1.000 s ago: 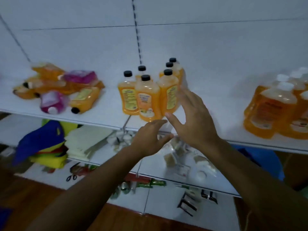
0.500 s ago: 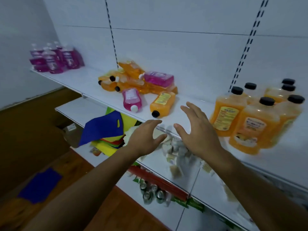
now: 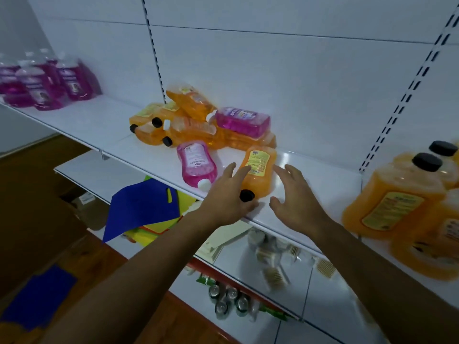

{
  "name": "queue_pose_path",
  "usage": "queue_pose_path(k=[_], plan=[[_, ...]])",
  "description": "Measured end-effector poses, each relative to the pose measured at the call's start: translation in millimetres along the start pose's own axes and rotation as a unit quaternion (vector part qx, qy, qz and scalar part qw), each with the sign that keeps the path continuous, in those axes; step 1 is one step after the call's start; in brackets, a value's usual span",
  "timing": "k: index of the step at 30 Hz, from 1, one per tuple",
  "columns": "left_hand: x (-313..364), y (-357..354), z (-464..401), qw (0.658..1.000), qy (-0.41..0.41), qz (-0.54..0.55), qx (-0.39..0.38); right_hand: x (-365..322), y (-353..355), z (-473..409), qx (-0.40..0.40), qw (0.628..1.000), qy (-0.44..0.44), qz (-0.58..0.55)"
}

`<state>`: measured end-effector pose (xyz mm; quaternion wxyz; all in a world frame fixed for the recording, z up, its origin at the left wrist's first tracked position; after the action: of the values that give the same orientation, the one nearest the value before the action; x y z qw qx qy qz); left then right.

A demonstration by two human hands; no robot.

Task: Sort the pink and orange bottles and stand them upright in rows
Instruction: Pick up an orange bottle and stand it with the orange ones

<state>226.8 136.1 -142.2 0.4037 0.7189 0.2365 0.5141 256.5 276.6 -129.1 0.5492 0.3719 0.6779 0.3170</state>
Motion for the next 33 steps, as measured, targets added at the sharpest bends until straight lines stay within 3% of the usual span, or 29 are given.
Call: queue_pose_path(k=[6,11,17,22,26,29,33], plan=[[-5.8,-16.7,-28.0,0.998,0.005,0.017,-0.068,5.2,-19.4,-32.9,-0.076,0.996,0.013,-0.035],[-1.1,-14.9,-35.3,0.996,-0.028,0.059,-0.053,7.0,-31.6,-42.8,-0.095,0.993,0.050,-0.046],[2.6,5.9,-41.5,0.994,-0.053,0.090,-0.032,3.8,-26.8,-47.2,-0.043,0.997,0.058,-0.035],[14.5,41.8,-53.1,0.969,-0.057,0.239,-0.019,-0.7,2.6,-46.4,0.082,0.995,0.035,-0.035],[13.9,57.5,-59.4,0.947,-0.049,0.314,-0.039,3.5,20.7,-33.4,0.177,0.984,-0.031,0.004],[21.8,62.2,-64.1,0.940,-0.067,0.322,-0.086,4.1,24.3,-19.5,0.209,0.975,-0.069,0.002],[51.0,55.7,-70.3,0.947,-0.156,0.238,-0.149,17.7,28.6,2.6,0.245,0.959,-0.127,-0.066]])
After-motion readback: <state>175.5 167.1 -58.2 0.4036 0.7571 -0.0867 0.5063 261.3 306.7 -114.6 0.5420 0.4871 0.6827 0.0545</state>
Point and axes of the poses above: each hand's wrist, its own z-axis away from the middle knuckle, its own y-axis out of the back of the hand, x = y × z, the point moved 10 cm from there along -z, towards the middle knuckle, and after that the axes turned 1 degree about x, right-handed, at the moved point
